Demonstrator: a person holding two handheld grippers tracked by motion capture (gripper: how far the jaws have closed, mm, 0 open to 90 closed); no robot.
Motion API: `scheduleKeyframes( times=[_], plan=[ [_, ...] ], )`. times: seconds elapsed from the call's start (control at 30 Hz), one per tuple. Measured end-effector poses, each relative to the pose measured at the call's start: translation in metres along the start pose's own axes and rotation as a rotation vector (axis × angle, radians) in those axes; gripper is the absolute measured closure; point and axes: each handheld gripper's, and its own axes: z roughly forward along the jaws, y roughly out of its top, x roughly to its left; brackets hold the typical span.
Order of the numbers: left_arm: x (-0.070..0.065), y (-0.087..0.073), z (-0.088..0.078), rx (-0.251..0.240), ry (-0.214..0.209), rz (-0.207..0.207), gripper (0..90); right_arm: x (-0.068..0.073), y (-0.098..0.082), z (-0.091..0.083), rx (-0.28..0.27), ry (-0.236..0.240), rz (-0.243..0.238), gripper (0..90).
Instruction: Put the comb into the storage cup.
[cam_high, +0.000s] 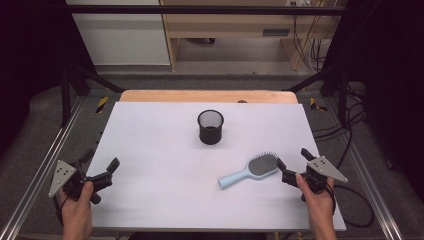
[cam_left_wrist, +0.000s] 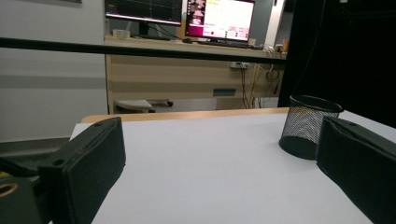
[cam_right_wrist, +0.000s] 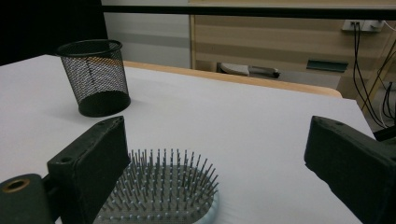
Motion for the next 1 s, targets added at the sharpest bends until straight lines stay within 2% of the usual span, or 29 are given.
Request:
scheduleKeyframes(
  times=[0.17,0.33,0.37,0.57,0.77,0.8,0.83,0.9,0.97,1.0],
  plan=[
    [0.001,0.000,0.000,0.006,-0.015,-0.026,1.6,0.000,0.001,-0.001,0.007,-0.003,0.026,5.4],
    [-0.001,0.000,0.000,0.017,-0.017,-0.011,1.4,0.000,0.001,0.000,0.032,-0.016,0.033,5.1],
    [-0.002,0.000,0.001,0.021,-0.019,-0.010,1.4,0.001,0.002,0.002,0.050,-0.037,0.037,5.4],
    [-0.004,-0.001,0.003,0.030,-0.033,-0.012,1.4,0.002,0.003,0.002,0.052,-0.054,0.047,7.3],
    [-0.005,-0.001,0.004,0.035,-0.031,-0.010,1.3,0.004,0.008,-0.001,0.048,-0.059,0.035,21.6],
    [-0.005,-0.001,0.004,0.037,-0.029,-0.011,1.4,0.008,0.012,-0.002,0.047,-0.068,0.040,31.5],
    [-0.005,-0.001,0.004,0.037,-0.029,-0.011,1.4,0.008,0.014,-0.003,0.049,-0.067,0.036,37.4],
    [-0.005,-0.002,0.003,0.038,-0.029,-0.009,1.4,0.011,0.020,-0.002,0.043,-0.070,0.026,45.9],
    [-0.006,-0.002,0.004,0.039,-0.029,-0.006,1.4,0.011,0.028,0.001,0.059,-0.082,0.002,57.3],
    [-0.006,-0.002,0.004,0.039,-0.029,-0.004,1.4,0.009,0.031,0.003,0.062,-0.089,0.009,61.9]
  ],
)
